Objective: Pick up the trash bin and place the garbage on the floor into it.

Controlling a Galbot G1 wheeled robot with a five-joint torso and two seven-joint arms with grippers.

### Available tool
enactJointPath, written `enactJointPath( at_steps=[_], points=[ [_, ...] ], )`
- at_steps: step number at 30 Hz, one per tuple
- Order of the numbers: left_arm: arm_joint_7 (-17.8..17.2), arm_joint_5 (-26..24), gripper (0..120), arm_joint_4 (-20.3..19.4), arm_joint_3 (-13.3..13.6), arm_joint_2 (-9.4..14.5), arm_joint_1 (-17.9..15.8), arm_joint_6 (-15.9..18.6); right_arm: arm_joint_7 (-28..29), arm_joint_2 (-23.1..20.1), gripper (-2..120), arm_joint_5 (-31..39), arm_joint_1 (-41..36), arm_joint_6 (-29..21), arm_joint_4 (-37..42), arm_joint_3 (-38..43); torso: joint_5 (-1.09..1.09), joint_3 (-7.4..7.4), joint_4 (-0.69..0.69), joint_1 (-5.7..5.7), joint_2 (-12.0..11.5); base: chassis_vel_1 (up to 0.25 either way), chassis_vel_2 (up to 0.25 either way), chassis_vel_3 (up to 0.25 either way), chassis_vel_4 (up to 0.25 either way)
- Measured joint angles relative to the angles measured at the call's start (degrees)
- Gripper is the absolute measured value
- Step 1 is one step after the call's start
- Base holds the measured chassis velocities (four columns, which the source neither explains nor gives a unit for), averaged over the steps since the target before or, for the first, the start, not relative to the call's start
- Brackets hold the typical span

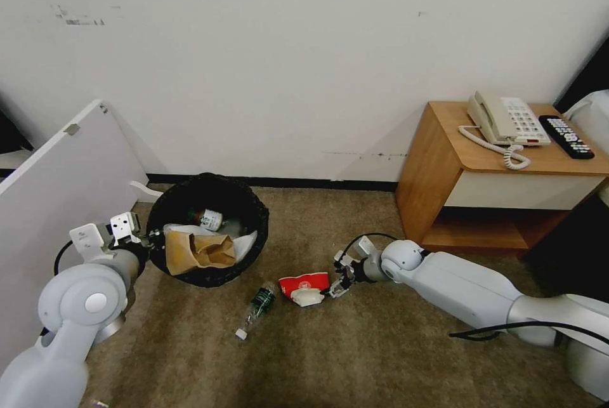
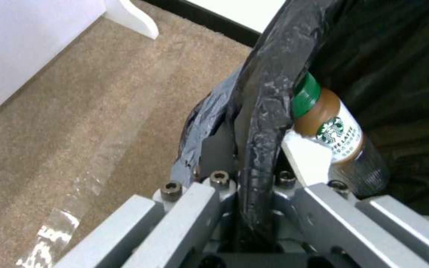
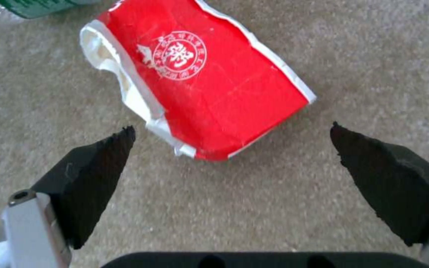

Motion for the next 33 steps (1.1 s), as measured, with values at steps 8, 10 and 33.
enactJointPath(
  at_steps=[8, 10, 33],
  points=[
    [0.8, 1.5, 0, 0.1, 0.0, -0.6, 0.6, 0.0, -0.5, 3.1, 100, -0.9, 0.8, 0.2, -2.1, 0.3, -0.01, 0.0, 0.0, 0.0, 0.0, 0.0, 0.0, 0.0, 0.0],
    [0.9, 1.6, 1, 0.1, 0.0, -0.6, 0.6, 0.0, -0.5, 3.7, 100, -1.0, 0.9, 0.3, -2.4, 0.3, -0.01, 0.0, 0.0, 0.0, 0.0, 0.0, 0.0, 0.0, 0.0],
    [1.8, 2.5, 1, 0.4, 0.3, -0.8, 1.2, 0.0, -2.2, 12.7, 100, -6.1, 0.0, 3.1, -12.1, 1.0, -0.01, 0.0, 0.0, 0.0, 0.0, 0.0, 0.0, 0.0, 0.0]
  ],
)
